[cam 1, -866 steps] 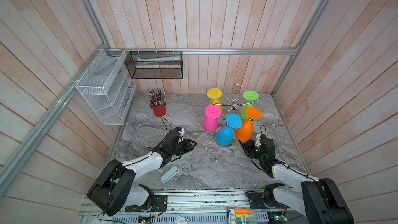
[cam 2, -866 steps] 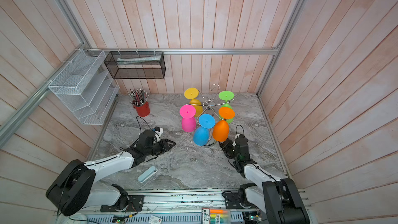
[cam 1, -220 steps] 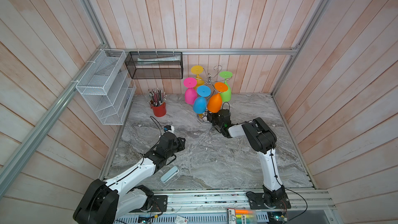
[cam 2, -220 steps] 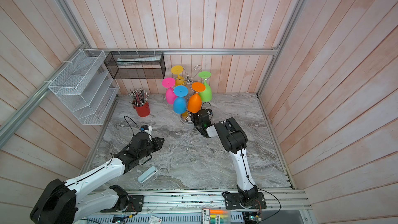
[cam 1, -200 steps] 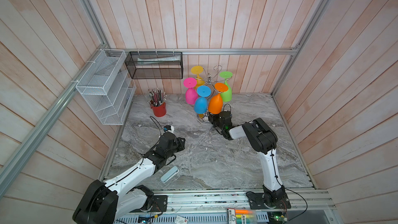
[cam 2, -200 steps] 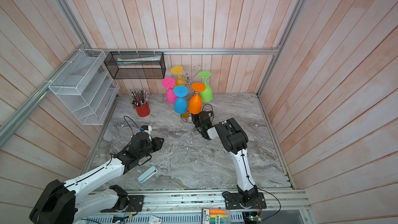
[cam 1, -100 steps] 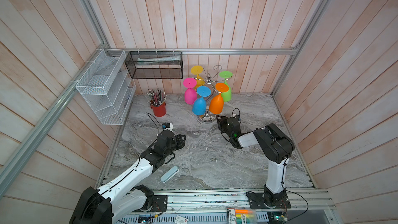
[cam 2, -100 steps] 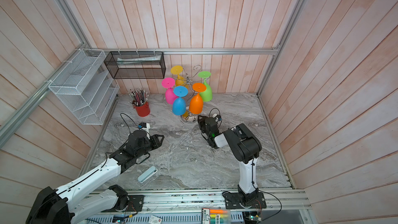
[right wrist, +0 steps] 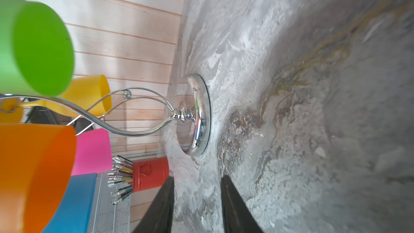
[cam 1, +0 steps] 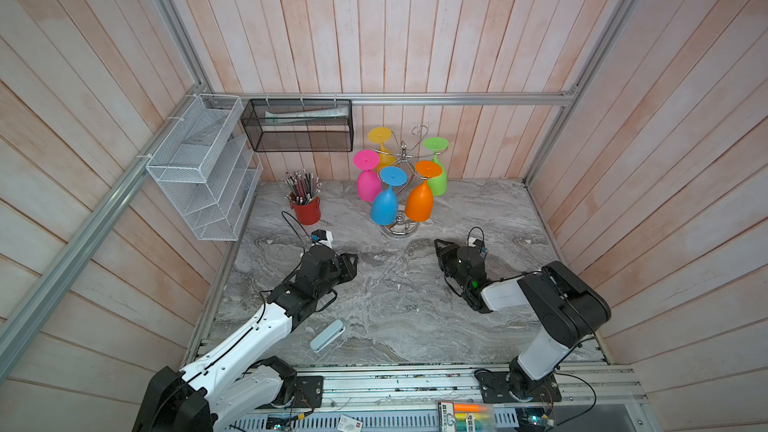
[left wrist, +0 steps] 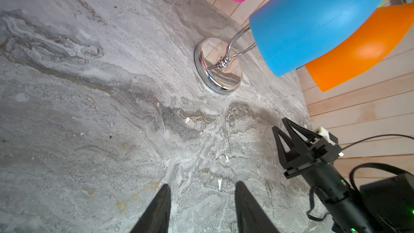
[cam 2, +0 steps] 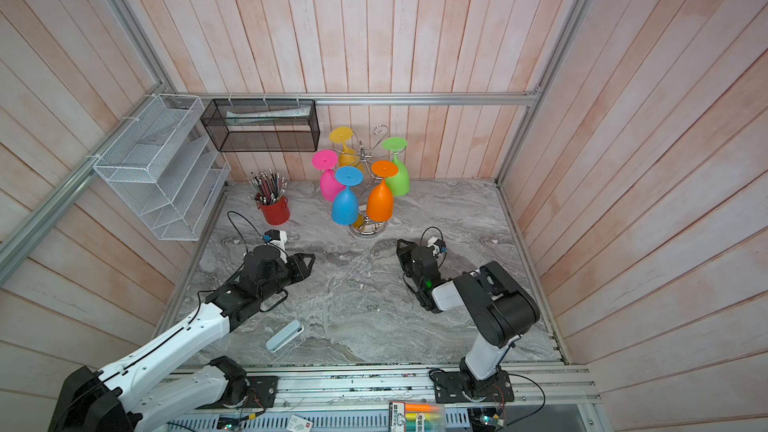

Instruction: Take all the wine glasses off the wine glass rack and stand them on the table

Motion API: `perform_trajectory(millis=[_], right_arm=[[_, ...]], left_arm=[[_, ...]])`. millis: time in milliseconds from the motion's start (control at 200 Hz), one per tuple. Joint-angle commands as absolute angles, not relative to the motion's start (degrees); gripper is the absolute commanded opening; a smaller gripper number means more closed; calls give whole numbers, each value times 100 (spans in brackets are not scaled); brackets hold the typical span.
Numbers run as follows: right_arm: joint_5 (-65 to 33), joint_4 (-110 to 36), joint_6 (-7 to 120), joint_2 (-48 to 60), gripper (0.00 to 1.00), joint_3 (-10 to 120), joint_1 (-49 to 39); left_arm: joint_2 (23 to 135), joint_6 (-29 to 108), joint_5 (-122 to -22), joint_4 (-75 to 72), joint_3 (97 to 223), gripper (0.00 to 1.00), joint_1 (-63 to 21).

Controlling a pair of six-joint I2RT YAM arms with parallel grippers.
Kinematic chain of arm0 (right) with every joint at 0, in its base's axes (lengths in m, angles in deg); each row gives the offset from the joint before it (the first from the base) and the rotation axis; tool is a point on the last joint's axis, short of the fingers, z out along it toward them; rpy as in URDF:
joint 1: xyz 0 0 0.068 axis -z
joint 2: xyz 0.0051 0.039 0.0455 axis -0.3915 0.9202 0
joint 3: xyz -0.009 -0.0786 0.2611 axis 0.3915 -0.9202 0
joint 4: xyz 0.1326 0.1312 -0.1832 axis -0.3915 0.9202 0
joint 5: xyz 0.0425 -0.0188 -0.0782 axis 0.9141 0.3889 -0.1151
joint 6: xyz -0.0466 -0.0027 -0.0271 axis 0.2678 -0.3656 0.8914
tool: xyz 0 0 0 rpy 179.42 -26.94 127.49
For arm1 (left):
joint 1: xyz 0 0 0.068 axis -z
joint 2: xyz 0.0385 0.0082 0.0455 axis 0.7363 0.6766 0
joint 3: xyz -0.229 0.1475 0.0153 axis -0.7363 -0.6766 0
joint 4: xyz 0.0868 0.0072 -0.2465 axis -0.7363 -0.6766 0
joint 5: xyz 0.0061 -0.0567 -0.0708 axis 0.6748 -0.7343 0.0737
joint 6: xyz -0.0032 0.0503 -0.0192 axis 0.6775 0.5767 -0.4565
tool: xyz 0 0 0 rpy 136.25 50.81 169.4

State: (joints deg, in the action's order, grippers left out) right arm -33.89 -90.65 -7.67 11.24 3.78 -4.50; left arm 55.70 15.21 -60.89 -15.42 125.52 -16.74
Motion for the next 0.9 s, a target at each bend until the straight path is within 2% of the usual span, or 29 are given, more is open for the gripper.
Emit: perform_trajectory(millis=[0, 175, 305, 450, 655, 895], right_arm=[[-3728, -8532, -334, 206, 37, -51, -135], [-3848, -6984, 652, -1698, 41, 197, 287], [-3493, -6277, 1463, -2228, 43, 969, 344], [-2609, -5965, 1813, -1911, 43, 1864, 363], [-1558, -5889, 1888, -919, 43, 3203, 374], [-1112, -5760, 1783, 129, 42, 4423, 373]], left_arm=[[5634, 2216, -5854, -1805, 13205, 51, -1613], [5866, 3416, -5585, -2053, 14367, 63, -1482], [6069, 4184, -5664, -1953, 15001, 65, -1356], [6125, 4943, -5953, -1648, 15148, 65, -1180], [5415, 5528, -6593, -812, 14157, 65, -1152], [5351, 5724, -6893, -583, 13836, 65, -1084]])
